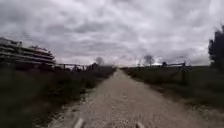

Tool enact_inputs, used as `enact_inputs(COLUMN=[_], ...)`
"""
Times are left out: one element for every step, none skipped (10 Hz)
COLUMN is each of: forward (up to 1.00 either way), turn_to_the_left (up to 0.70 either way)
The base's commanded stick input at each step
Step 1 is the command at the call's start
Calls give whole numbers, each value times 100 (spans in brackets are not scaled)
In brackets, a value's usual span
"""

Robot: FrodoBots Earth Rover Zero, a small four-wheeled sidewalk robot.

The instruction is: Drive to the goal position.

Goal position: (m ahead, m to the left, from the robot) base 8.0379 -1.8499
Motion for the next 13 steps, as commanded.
enact_inputs(forward=[70, 70, 70, 70, 70, 70, 70, 70, 70, 70, 70, 70, 70], turn_to_the_left=[0, 0, 0, 0, 0, 0, 0, 0, -13, -21, 0, 0, 0])
